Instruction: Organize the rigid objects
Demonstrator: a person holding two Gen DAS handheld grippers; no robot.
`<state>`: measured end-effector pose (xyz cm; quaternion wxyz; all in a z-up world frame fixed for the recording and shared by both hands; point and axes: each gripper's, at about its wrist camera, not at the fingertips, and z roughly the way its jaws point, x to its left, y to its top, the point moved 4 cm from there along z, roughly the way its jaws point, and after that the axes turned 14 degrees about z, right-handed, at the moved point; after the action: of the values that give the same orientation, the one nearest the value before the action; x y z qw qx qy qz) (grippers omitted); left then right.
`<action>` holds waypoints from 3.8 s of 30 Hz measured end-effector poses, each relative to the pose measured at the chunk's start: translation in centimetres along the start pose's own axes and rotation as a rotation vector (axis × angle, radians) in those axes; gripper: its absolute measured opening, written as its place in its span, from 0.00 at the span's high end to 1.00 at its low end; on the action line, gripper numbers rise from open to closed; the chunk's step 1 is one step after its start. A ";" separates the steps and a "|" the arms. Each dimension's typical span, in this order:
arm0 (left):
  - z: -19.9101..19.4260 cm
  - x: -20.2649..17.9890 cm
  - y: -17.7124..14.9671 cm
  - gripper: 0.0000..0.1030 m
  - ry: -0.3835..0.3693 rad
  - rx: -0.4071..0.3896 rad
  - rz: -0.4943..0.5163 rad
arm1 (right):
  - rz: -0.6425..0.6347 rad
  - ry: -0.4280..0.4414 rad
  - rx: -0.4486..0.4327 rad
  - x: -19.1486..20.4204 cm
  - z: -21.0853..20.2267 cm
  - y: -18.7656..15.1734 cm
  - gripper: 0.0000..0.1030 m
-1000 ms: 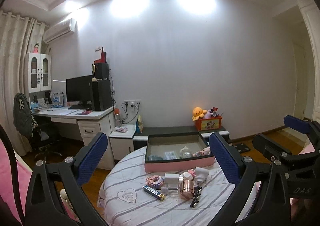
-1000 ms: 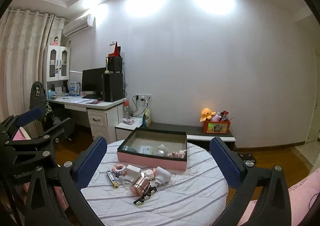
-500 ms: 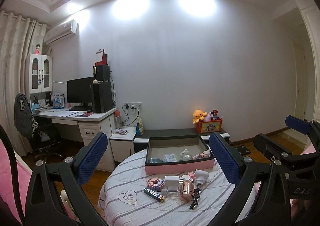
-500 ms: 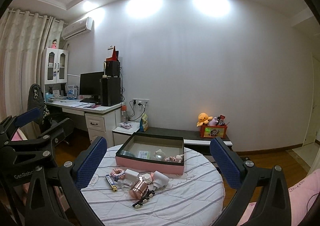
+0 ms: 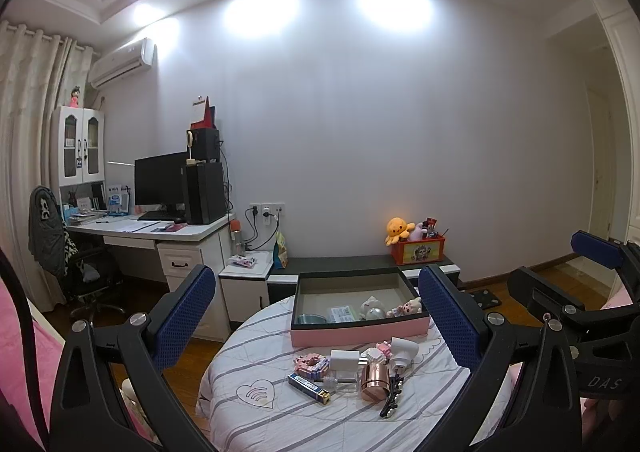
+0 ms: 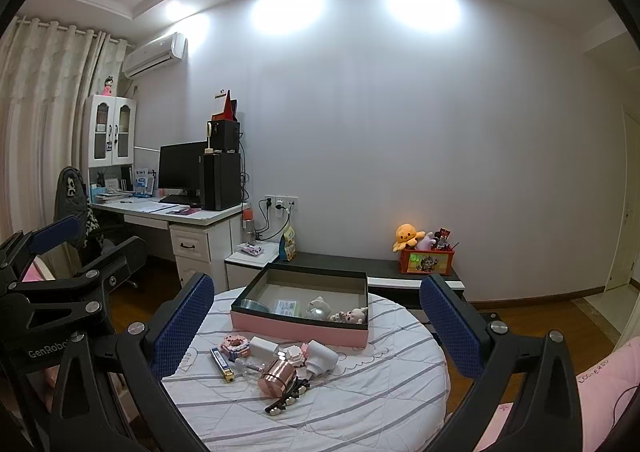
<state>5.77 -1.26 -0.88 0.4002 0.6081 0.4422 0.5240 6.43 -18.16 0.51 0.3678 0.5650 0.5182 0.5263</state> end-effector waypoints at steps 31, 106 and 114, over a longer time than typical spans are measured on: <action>10.4 -2.4 -10.9 0.00 -0.237 0.331 -0.084 | 0.021 -0.038 0.238 -2.0 7.5 -6.9 0.00; 25.9 -7.1 -14.6 0.54 -0.390 0.533 -0.061 | 0.176 -0.025 0.578 -7.2 27.0 -14.4 0.40; 28.8 -6.1 -11.6 0.54 -0.413 0.497 -0.028 | 0.124 -0.010 0.489 -6.1 27.8 -10.0 0.40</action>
<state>32.55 -4.44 -17.45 0.3277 0.7746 0.4743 0.2600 32.16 -18.58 -15.31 0.1898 0.6705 0.5926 0.4040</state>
